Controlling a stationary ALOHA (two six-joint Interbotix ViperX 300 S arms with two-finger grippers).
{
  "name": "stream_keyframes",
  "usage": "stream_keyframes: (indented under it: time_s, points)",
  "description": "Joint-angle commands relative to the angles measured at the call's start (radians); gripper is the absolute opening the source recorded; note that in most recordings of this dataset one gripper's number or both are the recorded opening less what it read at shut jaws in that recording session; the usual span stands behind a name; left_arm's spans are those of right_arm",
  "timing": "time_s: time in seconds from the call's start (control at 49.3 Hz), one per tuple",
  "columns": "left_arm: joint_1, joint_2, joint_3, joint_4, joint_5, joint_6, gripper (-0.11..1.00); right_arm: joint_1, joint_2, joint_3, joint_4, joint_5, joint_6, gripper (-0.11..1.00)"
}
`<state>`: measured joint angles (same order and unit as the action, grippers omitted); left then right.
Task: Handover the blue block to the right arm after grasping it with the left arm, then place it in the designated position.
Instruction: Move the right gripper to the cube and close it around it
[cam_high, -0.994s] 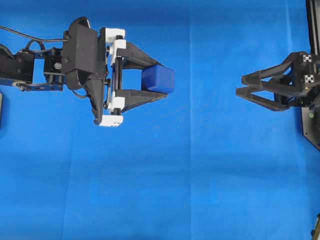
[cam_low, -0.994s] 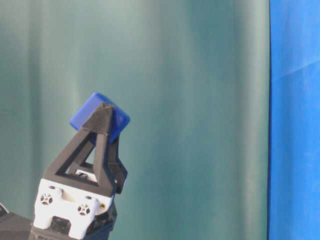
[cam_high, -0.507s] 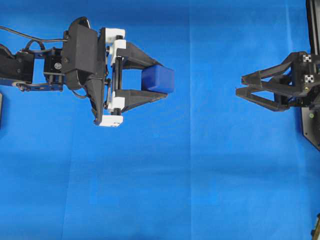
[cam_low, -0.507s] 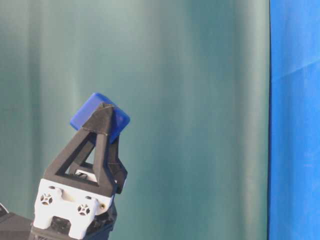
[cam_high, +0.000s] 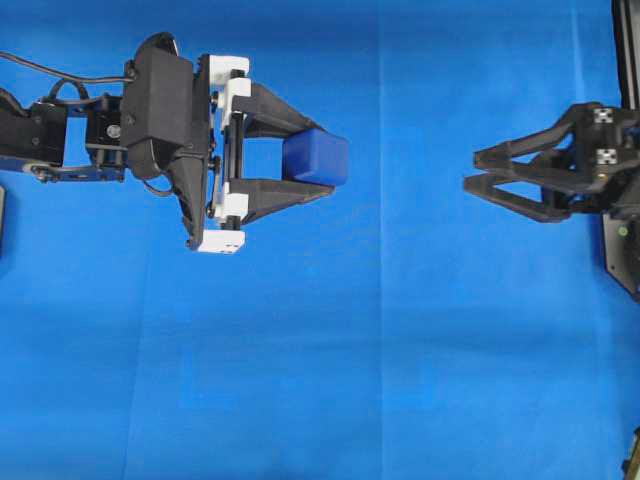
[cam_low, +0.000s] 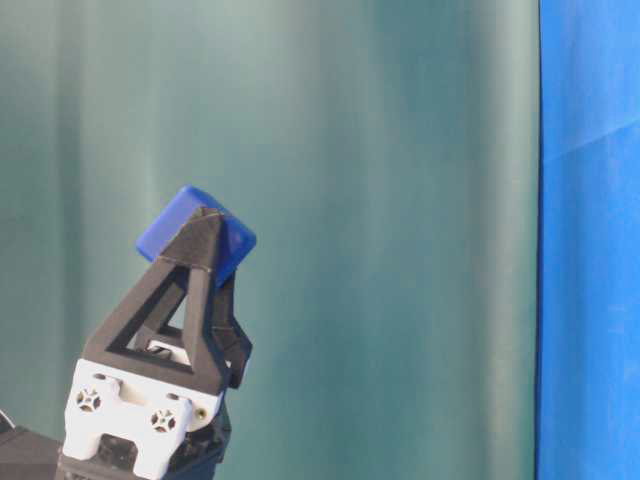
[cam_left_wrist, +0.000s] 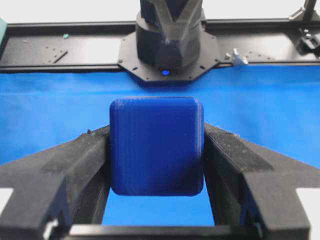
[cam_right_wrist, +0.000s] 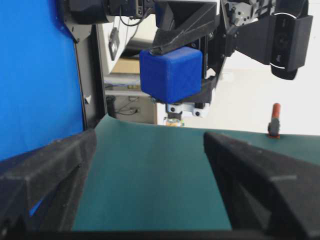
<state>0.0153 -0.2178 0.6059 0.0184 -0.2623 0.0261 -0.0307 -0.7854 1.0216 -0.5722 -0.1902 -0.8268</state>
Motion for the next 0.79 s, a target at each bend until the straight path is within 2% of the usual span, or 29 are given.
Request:
stream_keyframes:
  time_s: [0.0,0.325,0.771]
  points:
    - [0.0,-0.029,-0.012,-0.002,-0.012,0.002,0.46,-0.002,0.041,-0.054,0.006,-0.009,0.003,0.94]
    - [-0.002,-0.031,-0.011,-0.002,-0.012,0.002,0.46,-0.028,0.252,-0.186,0.009,-0.086,0.003,0.94]
    - [-0.002,-0.031,-0.011,-0.002,-0.012,0.005,0.46,-0.04,0.488,-0.383,0.009,-0.089,0.005,0.94]
